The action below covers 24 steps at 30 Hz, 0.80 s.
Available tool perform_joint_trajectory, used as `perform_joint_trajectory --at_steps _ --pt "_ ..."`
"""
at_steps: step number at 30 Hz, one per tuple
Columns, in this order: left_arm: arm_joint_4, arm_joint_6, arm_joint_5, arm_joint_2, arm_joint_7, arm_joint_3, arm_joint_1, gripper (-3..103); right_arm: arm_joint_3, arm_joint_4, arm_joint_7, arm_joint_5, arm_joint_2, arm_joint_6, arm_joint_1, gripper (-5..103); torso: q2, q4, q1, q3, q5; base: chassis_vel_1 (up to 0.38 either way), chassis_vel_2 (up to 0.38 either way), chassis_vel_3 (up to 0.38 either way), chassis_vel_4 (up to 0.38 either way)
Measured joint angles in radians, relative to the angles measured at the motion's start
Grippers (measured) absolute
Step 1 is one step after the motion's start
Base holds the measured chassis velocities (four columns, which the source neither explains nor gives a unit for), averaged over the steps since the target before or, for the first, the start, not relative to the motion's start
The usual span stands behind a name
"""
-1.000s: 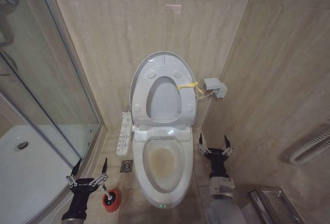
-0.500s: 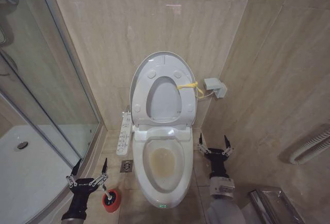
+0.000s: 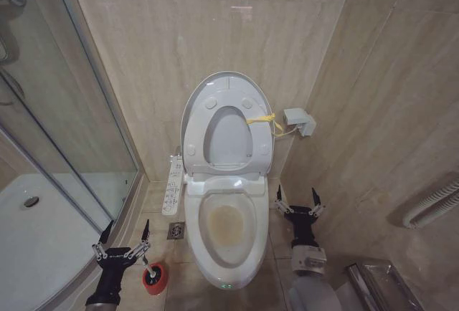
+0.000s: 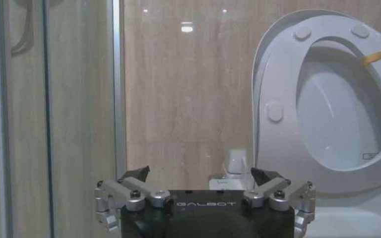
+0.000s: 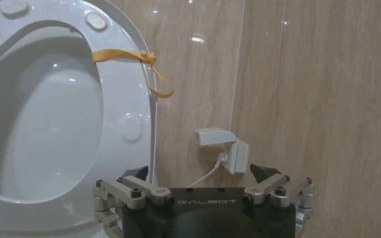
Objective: Open the toilet lid, clean the toilet bowl with a toilet brush, close the toilet lid, and flush.
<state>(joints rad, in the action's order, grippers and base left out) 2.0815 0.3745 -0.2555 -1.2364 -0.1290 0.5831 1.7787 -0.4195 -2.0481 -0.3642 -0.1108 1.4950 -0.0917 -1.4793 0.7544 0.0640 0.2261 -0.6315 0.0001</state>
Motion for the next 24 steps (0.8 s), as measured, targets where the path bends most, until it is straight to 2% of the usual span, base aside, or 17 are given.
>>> perform_joint_trajectory --at_steps 14,18,19,21,22,24 --pt "0.000 0.000 0.000 0.000 0.000 0.000 0.000 100 -0.009 0.000 -0.006 -0.001 -0.004 -0.020 -0.026 100 0.000 -0.0006 0.000 0.000 0.0000 0.000 0.000 0.000 0.000" --pt "0.000 0.000 0.000 0.000 0.000 0.000 0.000 100 -0.066 0.011 -0.054 -0.010 -0.031 -0.135 -0.178 100 0.000 0.0003 0.000 0.000 0.0001 0.000 0.000 0.000 0.000" --pt "0.000 0.000 0.000 0.000 0.000 0.000 0.000 100 -0.066 0.011 -0.054 -0.010 -0.031 -0.135 -0.178 100 0.000 0.0003 0.000 0.000 0.0001 0.000 0.000 0.000 0.000" --pt "0.000 0.000 0.000 0.000 0.000 0.000 0.000 100 -0.101 0.017 -0.080 -0.014 -0.048 -0.205 -0.266 100 0.000 0.0005 0.000 0.000 -0.0003 0.000 0.000 0.000 0.000" --pt "0.000 0.000 0.000 0.000 0.000 0.000 0.000 100 -0.101 0.017 -0.080 -0.014 -0.048 -0.205 -0.266 100 0.000 0.0005 0.000 0.000 -0.0003 0.000 0.000 0.000 0.000" --pt "0.000 0.000 0.000 0.000 0.000 0.000 0.000 100 -0.115 0.034 -0.063 -0.002 -0.040 -0.255 -0.279 100 0.000 0.0007 0.000 0.000 -0.0001 0.000 0.000 0.000 0.000"
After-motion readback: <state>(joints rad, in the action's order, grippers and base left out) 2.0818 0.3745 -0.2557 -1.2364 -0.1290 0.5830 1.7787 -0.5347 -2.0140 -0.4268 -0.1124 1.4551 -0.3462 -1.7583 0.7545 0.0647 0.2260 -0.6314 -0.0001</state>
